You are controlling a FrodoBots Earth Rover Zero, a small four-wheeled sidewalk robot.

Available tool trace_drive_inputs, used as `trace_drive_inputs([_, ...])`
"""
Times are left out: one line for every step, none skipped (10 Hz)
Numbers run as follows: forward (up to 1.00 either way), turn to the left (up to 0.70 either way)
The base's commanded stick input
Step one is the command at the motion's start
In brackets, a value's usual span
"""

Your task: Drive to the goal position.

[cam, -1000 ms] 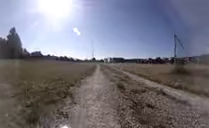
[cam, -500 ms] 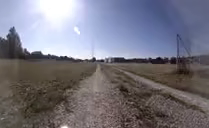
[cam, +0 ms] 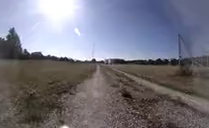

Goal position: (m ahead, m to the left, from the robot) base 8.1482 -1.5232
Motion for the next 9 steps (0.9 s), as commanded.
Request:
trace_drive_inputs([0.5,0.0])
trace_drive_inputs([0.5,0.0])
trace_drive_inputs([0.5,0.0])
trace_drive_inputs([0.5,0.0])
trace_drive_inputs([0.5,0.0])
trace_drive_inputs([0.5,0.0])
trace_drive_inputs([0.5,0.0])
trace_drive_inputs([0.5,0.0])
trace_drive_inputs([0.5,0.0])
